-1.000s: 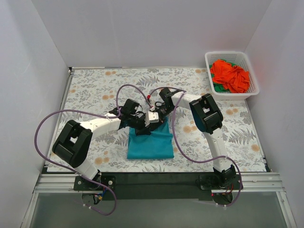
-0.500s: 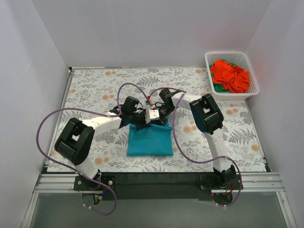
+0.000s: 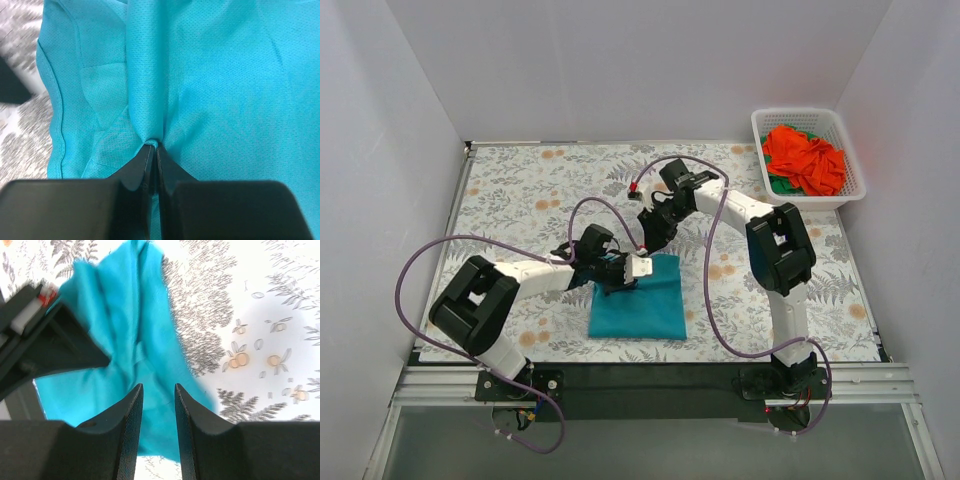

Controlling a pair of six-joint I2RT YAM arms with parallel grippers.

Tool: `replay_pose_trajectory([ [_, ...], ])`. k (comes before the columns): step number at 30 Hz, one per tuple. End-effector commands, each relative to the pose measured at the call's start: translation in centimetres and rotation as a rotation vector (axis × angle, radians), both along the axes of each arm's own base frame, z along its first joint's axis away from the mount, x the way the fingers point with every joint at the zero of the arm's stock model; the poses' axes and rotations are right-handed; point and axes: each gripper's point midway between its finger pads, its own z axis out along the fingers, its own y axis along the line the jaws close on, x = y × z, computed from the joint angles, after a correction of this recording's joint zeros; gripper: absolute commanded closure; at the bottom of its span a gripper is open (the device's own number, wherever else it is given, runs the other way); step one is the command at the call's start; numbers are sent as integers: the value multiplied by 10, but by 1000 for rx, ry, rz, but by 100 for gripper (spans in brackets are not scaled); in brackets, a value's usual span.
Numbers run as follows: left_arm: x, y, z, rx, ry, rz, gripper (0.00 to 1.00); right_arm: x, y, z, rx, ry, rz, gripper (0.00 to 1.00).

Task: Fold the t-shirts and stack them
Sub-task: Fold the tshirt

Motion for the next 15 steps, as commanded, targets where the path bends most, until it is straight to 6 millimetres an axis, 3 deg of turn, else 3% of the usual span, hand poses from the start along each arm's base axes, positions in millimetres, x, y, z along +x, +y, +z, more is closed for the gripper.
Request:
replay_pose_trajectory([
  [1, -37, -15, 8, -31, 21, -103, 100, 12, -4, 13, -9, -61, 14, 62],
  [5, -64, -24, 11, -34, 63, -142, 100, -6, 7, 19, 84, 39, 76, 64],
  [15, -72, -18, 13, -40, 52, -164, 100, -74, 4, 15, 227, 425, 187, 76],
])
